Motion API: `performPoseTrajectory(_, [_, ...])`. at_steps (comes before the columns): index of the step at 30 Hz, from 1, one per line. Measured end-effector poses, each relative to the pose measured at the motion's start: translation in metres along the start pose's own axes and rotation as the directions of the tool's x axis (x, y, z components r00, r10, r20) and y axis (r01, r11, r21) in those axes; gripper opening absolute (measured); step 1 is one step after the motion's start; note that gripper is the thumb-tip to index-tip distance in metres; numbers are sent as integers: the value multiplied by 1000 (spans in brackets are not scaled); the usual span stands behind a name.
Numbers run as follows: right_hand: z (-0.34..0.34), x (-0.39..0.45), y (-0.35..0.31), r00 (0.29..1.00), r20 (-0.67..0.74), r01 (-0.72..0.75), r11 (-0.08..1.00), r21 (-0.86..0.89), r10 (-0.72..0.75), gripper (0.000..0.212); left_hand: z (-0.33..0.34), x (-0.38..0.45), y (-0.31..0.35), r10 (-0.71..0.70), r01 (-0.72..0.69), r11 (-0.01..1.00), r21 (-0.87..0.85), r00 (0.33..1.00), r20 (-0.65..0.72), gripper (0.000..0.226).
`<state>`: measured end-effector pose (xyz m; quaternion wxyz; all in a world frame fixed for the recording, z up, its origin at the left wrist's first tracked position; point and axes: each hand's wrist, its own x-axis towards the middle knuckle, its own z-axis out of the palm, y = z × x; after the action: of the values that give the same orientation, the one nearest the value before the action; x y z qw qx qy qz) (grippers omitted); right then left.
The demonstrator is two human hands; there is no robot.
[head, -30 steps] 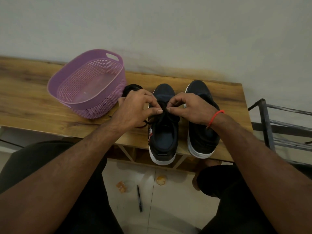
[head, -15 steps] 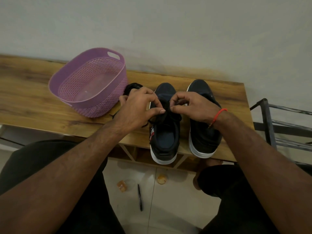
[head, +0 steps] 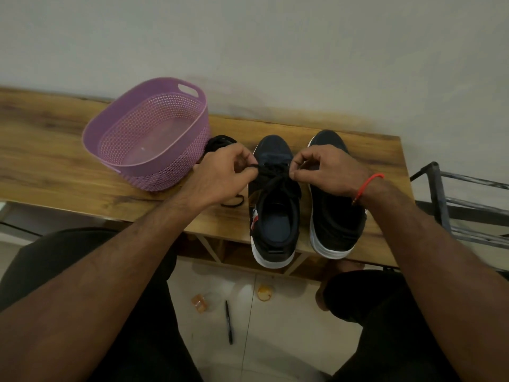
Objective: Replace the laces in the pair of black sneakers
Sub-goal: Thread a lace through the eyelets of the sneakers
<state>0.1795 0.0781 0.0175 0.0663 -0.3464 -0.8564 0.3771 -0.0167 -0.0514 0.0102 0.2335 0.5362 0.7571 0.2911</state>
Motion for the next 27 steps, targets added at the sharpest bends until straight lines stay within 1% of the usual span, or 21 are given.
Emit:
performPoseTrajectory(2, [-2,0,0,1000,-7,-8,1000,-6,8,5,0,-1,2,17,-16,998,-60,1000,8,14])
performPoseTrajectory(5, [-3,1,1,999,-36,-32,999,10,32,2,4,-2,0,76,-75,997,-6,996,46,21])
performPoseTrajectory(7, [-2,1,1,997,-56,-45,999,-12,44,6,7,-3,-2,113,-116,992,59,993,44,21])
performPoseTrajectory(10, [-3,1,2,983,-176,-57,998,-28,52,7,8,-3,-3,143,-143,975,173,990,15,20])
performPoseTrajectory(13, [-7,1,4,944,-327,-83,993,-81,52,7,8,-3,-2,170,-165,958,235,985,1,21])
performPoseTrajectory(16, [-9,2,10,908,-414,-130,982,-139,61,9,11,-3,-4,176,-171,954,248,984,3,21])
performPoseTrajectory(18, [-8,4,13,902,-429,-131,979,-153,53,7,13,-2,-5,175,-170,962,214,985,-6,21])
performPoseTrajectory(20, [-7,6,13,924,-381,-111,980,-166,41,8,15,-2,-6,187,-181,966,184,982,-19,28])
performPoseTrajectory(23, [-7,3,2,974,-227,-57,966,-252,-2,8,19,-1,-2,205,-200,957,211,979,-1,37])
performPoseTrajectory(25, [-8,-2,-8,993,-110,10,956,-294,-44,17,22,1,5,210,-213,942,259,977,38,38])
performPoseTrajectory(27, [-6,-9,-15,999,4,38,962,-271,-39,32,23,4,10,205,-230,914,335,973,110,38])
